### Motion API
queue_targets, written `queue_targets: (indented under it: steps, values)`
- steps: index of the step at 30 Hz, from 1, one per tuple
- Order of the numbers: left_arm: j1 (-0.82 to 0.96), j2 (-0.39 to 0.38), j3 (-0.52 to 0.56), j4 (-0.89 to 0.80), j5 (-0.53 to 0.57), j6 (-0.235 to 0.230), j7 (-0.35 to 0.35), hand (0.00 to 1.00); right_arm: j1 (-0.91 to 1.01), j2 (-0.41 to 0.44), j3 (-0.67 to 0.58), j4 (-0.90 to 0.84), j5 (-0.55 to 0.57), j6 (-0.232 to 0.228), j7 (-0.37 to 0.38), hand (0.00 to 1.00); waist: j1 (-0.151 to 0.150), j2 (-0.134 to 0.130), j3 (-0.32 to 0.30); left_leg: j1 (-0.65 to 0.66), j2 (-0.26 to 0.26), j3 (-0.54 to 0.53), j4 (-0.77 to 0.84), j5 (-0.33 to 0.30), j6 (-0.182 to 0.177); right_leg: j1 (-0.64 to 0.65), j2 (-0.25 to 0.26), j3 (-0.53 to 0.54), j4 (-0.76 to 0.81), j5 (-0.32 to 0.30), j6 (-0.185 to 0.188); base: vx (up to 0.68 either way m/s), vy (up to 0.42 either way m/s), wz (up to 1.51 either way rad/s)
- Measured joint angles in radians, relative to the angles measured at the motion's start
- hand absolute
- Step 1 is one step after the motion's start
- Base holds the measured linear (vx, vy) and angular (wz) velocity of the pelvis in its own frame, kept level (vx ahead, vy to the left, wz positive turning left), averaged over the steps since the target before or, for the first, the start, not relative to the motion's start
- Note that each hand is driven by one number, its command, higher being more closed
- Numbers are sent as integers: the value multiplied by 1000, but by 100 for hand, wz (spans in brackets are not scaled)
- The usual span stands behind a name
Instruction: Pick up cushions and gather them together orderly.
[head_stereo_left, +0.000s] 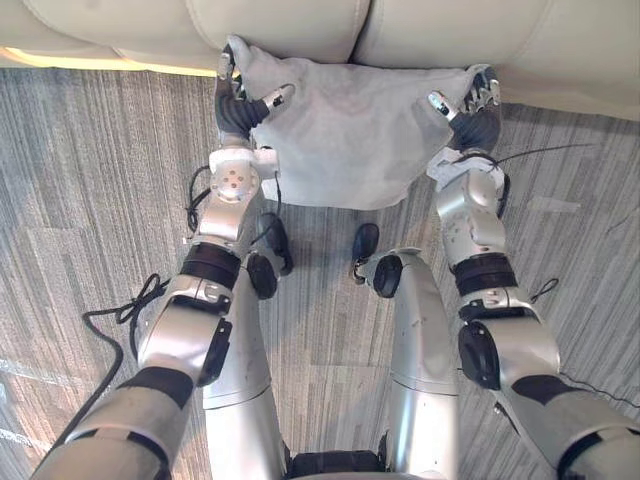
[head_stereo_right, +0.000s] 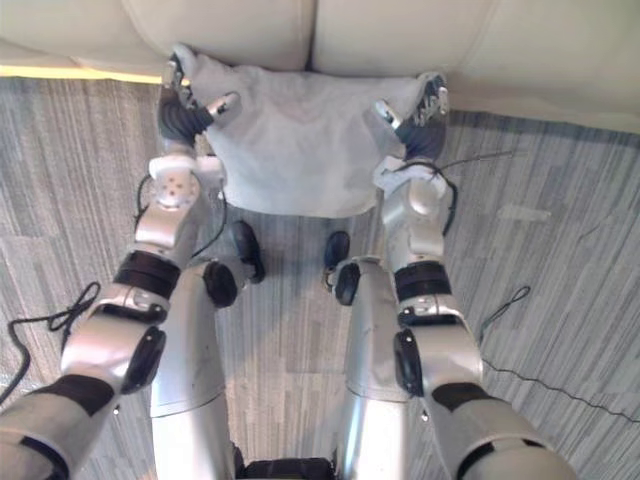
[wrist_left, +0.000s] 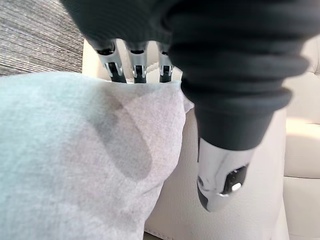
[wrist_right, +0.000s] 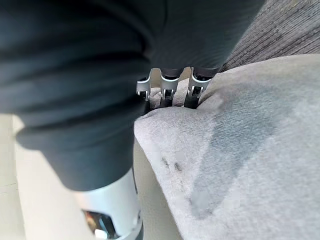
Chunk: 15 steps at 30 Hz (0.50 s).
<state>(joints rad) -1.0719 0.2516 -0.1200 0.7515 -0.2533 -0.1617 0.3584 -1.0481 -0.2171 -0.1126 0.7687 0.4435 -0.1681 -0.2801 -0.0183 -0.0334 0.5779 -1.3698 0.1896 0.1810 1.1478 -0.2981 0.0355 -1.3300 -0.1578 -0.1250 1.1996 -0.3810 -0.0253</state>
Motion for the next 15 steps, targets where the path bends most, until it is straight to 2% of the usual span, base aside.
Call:
queue_targets:
  steps: [4,9,12,15]
  values:
    - [-36,-10,5,52,42,1,15,0,-7,-24,19,19,0,-2,-8,0,-1,0,0,11,-10,8,-55,36,2,5,-1,0,-47,35,0,-88,3,1]
    - [-33,-12,26,56,89,18,40,0,29,-16,5,-17,-8,-11,-49,0,-4,0,0,15,-9,14,-60,45,8,5,0,3,-51,44,2,-69,8,-1]
    - [-16,-17,70,49,99,24,62,0,93,13,-52,-102,-10,-16,-107,0,-7,0,0,15,-8,15,-59,45,9,5,1,3,-51,45,2,-56,14,-1]
    - [12,-24,130,46,102,53,83,0,155,34,-98,-157,-12,-14,-170,0,-12,0,0,15,-4,18,-57,45,10,1,4,6,-51,47,2,-55,14,-4]
